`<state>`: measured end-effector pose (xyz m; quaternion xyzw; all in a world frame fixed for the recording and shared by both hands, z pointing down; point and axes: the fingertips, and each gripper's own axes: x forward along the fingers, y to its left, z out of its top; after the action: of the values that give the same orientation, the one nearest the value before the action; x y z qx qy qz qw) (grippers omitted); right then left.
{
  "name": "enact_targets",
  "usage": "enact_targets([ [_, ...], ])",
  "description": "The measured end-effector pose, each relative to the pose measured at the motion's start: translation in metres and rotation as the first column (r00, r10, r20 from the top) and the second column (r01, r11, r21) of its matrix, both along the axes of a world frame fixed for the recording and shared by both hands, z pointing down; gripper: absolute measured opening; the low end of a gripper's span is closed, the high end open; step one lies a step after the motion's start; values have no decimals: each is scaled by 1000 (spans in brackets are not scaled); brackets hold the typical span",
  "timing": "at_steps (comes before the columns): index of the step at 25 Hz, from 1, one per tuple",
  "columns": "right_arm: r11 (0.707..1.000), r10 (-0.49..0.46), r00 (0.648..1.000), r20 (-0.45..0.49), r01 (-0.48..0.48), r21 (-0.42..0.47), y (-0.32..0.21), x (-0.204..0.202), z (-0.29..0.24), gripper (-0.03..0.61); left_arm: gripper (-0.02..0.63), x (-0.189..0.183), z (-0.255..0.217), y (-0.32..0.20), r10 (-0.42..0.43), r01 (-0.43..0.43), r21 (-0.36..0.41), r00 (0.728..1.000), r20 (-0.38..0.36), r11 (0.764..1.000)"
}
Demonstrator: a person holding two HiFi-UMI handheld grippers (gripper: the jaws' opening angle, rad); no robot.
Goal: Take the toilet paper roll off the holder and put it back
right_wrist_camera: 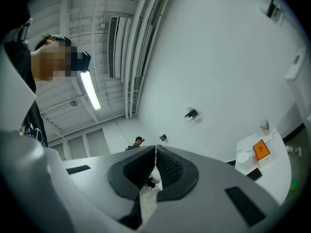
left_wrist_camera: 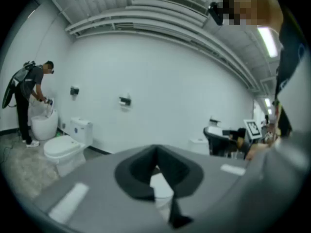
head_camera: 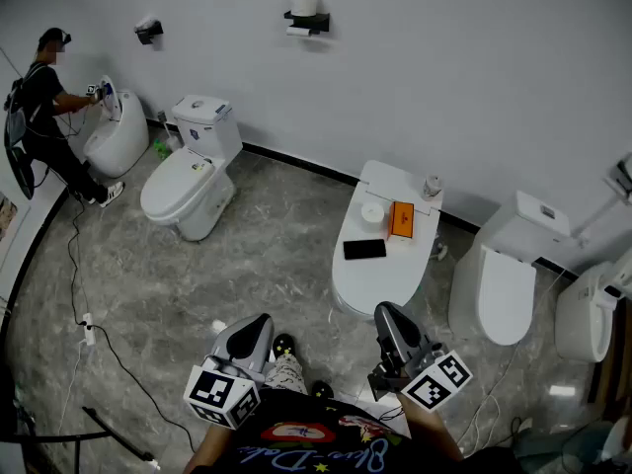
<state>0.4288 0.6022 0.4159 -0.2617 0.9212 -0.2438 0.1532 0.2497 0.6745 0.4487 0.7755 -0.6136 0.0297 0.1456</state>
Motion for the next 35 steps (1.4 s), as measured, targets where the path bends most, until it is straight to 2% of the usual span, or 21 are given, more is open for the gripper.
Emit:
enact_targets([
  [7,1000,-18,999,-34,18,13,-63,-51,3,15,-3,-46,6,-64,-17,19,44,999,-41,999],
  [13,999,-3,1000,-12,3,49,-137,-117,-17,15,-3,-110,-3,-138,1,1,79,1000,-31,997],
  [17,997,2,1000,-2,-2,73,-183,-164,-26,15,-3,-154,-12,-185,31,-31,106,1000,2,994],
  [21,993,7,1000,-29,-4,118,-225,-214,-30,15,-3,-204,-22,-231,9,-11,135,1000,16,991],
  [24,992,16,999,-31,-12,127,-255,-242,-34,15,-3,-231,-31,-264,23,-27,155,999,28,988],
  [26,994,21,999,-25,-18,109,-276,-254,-35,15,-3,-243,-34,-286,35,-38,152,999,24,988],
  [30,995,50,996,-72,-44,87,-313,-269,-25,15,-3,-264,-25,-320,53,-51,118,999,-12,992],
  [35,995,65,997,-50,-61,78,-378,-286,-14,15,-3,-291,-9,-374,35,-34,91,999,-10,995],
])
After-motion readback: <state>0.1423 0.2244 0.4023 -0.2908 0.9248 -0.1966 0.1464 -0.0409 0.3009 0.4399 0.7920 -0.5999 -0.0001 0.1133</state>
